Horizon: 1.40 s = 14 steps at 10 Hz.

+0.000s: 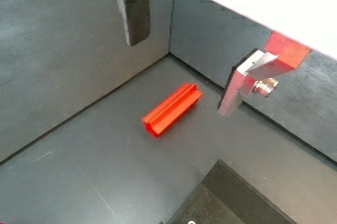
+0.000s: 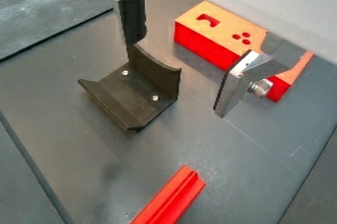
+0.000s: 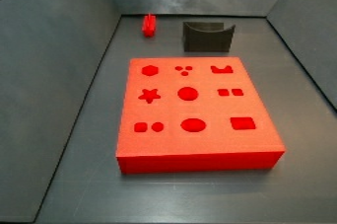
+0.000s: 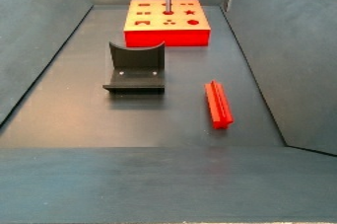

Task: Pick up the star object. Move up. Place the star object on the fixture. Regrasp the star object. Move to above the board. Insert the star object.
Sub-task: Pick up the star object.

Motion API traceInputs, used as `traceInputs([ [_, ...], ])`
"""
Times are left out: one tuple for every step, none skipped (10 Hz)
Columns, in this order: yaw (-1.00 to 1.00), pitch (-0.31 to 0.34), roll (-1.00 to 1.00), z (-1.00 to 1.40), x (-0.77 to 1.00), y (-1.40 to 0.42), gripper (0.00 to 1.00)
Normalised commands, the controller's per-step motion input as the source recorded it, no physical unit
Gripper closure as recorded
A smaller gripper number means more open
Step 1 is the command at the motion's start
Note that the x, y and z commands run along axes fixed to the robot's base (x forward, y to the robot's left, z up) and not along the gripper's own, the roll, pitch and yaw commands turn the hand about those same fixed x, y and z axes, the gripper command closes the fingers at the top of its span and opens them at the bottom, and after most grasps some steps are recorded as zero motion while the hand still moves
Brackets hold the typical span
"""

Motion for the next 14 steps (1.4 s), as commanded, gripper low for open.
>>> traceInputs([
  [0.0,0.0,0.0,-0.03,0.0,0.0,0.0],
  [0.0,-0.123,0.04,-0.4,-0.23,0.06,0.0],
  [0.13,-0.097,0.06,-0.95,-0.09,0.14,0.0],
  [0.08,-0.111,0.05,-1.0,-0.23,0.1,0.0],
  [0.07,-0.116,0.05,-1.0,-0.26,0.16,0.0],
  [0.03,-0.073,0.14,-1.0,-0.07,0.0,0.0],
  [0.0,-0.051,0.16,-1.0,-0.09,0.0,0.0],
  [0.0,-0.064,0.16,-1.0,-0.17,0.0,0.0],
  [0.0,-0.047,0.15,-1.0,-0.06,0.11,0.0],
  [0.0,-0.063,0.17,-1.0,-0.09,0.16,0.0],
  [0.0,-0.079,0.14,-1.0,-0.19,0.23,0.0],
  [0.0,-0.113,0.09,-1.0,-0.24,0.26,0.0],
  [0.0,-0.117,0.06,-1.0,-0.2,0.22,0.0],
  [-0.02,-0.106,0.05,-1.0,-0.2,0.15,0.0],
])
